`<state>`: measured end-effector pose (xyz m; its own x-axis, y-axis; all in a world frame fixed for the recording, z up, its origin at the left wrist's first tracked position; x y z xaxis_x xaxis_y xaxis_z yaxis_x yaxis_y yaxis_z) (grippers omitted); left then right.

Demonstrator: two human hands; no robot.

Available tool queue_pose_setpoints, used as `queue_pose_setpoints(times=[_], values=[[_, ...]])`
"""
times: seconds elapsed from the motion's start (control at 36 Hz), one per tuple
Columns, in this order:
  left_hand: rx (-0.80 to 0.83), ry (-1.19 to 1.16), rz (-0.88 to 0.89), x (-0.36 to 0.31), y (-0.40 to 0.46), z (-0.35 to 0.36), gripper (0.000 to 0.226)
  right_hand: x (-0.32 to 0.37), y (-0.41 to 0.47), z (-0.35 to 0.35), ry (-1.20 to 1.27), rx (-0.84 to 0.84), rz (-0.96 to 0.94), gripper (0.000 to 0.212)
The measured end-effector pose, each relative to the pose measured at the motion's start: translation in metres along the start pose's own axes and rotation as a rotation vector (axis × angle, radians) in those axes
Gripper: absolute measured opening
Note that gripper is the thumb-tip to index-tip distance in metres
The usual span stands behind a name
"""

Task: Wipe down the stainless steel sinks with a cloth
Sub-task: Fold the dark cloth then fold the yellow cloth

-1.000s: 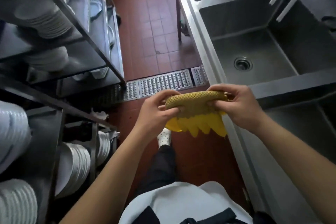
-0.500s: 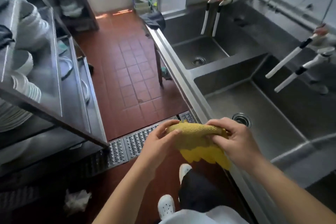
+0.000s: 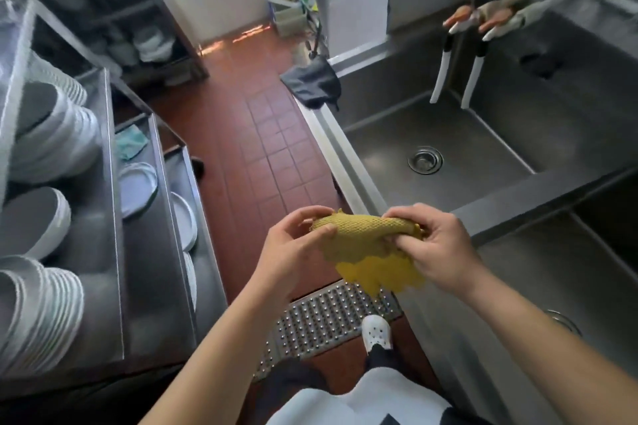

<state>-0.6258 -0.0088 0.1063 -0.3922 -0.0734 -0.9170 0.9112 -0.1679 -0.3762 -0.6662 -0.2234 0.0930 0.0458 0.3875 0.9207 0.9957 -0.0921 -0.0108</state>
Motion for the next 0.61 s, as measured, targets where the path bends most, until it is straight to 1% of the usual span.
queue_pose_setpoints(times=[0.14, 0.19, 0.28, 0.33, 0.39, 0.47, 0.53, 0.61], values=[[0.023, -0.017, 0.060, -0.031, 0.071, -0.016, 0.025, 0.008, 0.079, 0.009, 0.016, 0.018, -0.014, 0.035], [0.053, -0.037, 0.063, -0.041, 0.103, -0.020, 0.028, 0.010, 0.109, 0.013, -0.018, -0.011, -0.017, 0.038], [0.127, -0.096, 0.078, -0.059, 0.153, -0.024, 0.031, 0.010, 0.155, 0.017, -0.074, -0.101, -0.019, 0.042], [0.175, -0.115, 0.114, -0.074, 0.187, -0.026, 0.033, 0.009, 0.186, 0.022, -0.019, -0.181, 0.036, 0.045], [0.215, -0.119, 0.149, -0.089, 0.220, -0.028, 0.036, 0.007, 0.214, 0.030, 0.064, -0.258, 0.135, 0.049], [0.272, -0.064, 0.158, -0.108, 0.267, -0.034, 0.041, 0.008, 0.249, 0.049, 0.185, -0.302, 0.252, 0.045], [0.298, -0.038, 0.135, -0.120, 0.294, -0.040, 0.042, 0.012, 0.266, 0.062, 0.207, -0.331, 0.310, 0.042], [0.348, -0.048, 0.049, -0.131, 0.328, -0.053, 0.043, 0.013, 0.288, 0.082, 0.253, -0.356, 0.402, 0.037]])
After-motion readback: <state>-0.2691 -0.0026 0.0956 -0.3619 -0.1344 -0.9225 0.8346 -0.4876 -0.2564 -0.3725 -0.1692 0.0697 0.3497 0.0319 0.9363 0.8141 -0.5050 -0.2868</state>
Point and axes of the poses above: each hand's wrist, its own y-axis towards the middle knuckle, its own z-axis out of the palm, x = y × z, the point moved 5 cm from there along y, towards the middle knuckle, and after that the axes turned 9 degrees about -y, right-handed, at the moved point
